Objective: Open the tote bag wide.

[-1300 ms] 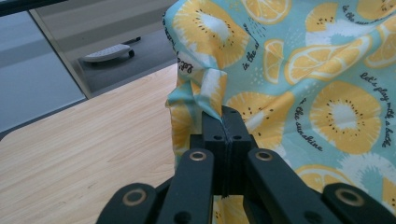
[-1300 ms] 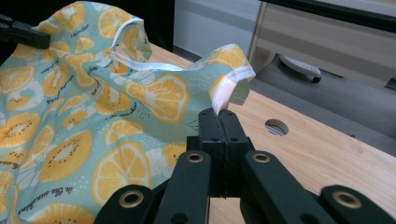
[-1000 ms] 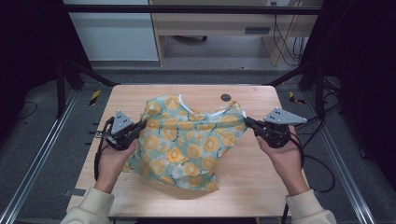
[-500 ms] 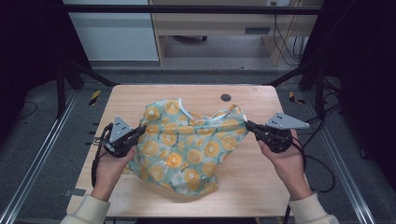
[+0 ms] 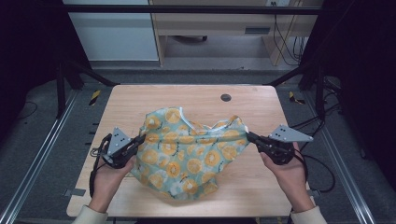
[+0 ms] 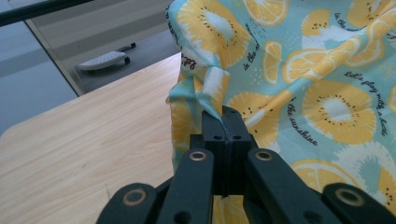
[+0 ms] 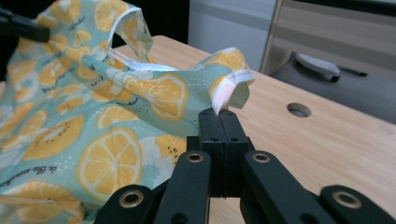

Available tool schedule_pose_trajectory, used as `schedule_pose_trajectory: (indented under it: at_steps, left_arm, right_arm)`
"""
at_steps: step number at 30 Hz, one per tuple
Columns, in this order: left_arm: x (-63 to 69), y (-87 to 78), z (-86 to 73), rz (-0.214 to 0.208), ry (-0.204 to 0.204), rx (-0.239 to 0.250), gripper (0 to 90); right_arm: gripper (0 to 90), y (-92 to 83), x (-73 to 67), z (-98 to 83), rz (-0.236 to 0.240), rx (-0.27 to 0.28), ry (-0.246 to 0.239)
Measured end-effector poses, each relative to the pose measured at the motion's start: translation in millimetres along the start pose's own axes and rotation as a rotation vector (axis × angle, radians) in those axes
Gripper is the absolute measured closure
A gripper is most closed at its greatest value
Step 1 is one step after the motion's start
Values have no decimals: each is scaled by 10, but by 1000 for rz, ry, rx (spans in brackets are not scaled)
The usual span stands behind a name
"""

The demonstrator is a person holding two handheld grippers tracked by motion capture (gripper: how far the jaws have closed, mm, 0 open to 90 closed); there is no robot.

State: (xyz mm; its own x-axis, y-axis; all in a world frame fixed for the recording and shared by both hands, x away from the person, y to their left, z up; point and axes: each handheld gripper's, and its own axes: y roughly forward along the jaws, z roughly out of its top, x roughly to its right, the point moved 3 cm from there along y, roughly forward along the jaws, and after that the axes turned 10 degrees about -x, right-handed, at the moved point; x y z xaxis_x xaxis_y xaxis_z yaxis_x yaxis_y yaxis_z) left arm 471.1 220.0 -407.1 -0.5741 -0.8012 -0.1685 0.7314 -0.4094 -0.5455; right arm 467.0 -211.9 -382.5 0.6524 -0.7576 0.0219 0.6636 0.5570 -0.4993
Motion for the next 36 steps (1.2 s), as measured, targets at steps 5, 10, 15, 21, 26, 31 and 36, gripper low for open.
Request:
schedule_pose_trajectory:
  at_steps: [5, 10, 15, 21, 26, 31, 36]
  left_arm:
    - [37, -60, -60, 2, 6, 5, 900]
    - [63, -155, -107, -4, 4, 22, 900]
    - [104, -231, -162, -22, 12, 35, 900]
    - [130, -273, -207, -20, 34, 30, 900]
    - [141, -311, -256, -25, 32, 33, 900]
    - [131, -340, -318, -62, -1, 38, 900]
    - [185, -402, -393, -72, 13, 34, 900]
  right_arm:
    - [900, 19, -18, -88, 6, -12, 2]
    - [900, 30, -43, -120, 19, -10, -4]
    - [900, 14, -57, -156, 24, -14, -10]
    - [900, 13, -89, -180, 27, -25, -14]
    - [900, 32, -115, -181, 34, -36, -25]
    - [900, 41, -122, -188, 42, -40, -25]
    - [900, 21, -172, -228, 50, -45, -34]
